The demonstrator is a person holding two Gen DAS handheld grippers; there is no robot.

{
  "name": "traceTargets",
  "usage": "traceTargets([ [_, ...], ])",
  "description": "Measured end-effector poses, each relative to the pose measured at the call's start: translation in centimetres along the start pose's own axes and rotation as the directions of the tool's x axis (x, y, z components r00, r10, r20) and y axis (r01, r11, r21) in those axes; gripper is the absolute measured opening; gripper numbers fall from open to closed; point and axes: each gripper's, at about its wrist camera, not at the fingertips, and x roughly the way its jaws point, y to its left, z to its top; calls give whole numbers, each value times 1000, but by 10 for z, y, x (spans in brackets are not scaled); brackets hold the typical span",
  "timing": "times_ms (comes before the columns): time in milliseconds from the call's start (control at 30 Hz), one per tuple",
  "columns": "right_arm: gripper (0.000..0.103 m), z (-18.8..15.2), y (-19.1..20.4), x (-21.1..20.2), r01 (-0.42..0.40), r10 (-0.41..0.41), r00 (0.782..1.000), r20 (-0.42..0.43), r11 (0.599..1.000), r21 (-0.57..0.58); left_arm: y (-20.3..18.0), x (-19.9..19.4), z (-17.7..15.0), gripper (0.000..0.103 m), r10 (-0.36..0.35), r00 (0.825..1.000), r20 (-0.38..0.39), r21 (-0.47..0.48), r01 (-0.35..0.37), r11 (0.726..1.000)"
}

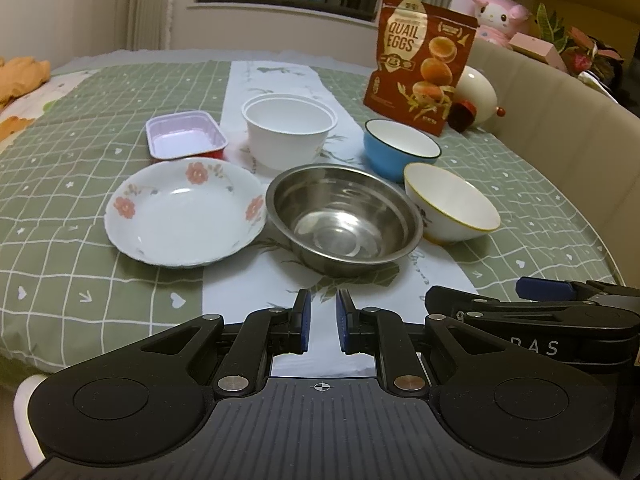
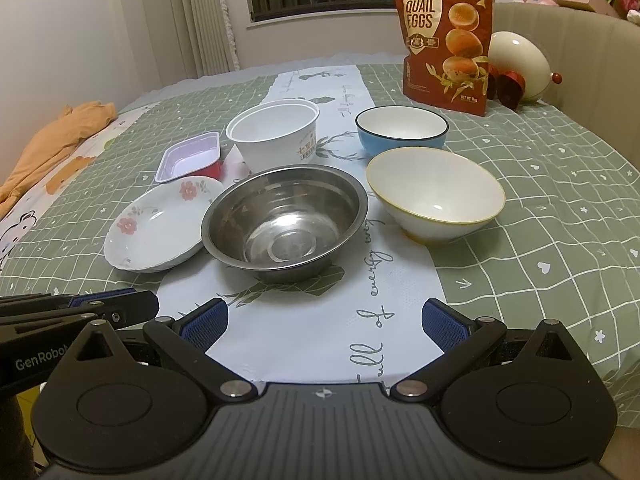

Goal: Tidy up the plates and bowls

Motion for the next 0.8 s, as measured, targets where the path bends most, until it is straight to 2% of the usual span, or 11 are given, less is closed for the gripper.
traceTargets([
  [467, 103, -1, 0, 4, -4, 4, 1000, 1, 1000, 4, 2, 4, 1, 16, -10, 1000, -2, -17, 10, 1000],
  [667, 103, 4, -12, 14, -78, 75, 995, 64, 996, 44, 21, 28, 12, 16, -82, 997, -3, -110, 81, 991],
  [800, 103, 9, -28, 35, -133, 124, 990, 74, 982, 132, 45, 53, 27, 17, -159, 987, -17, -207, 152, 966],
])
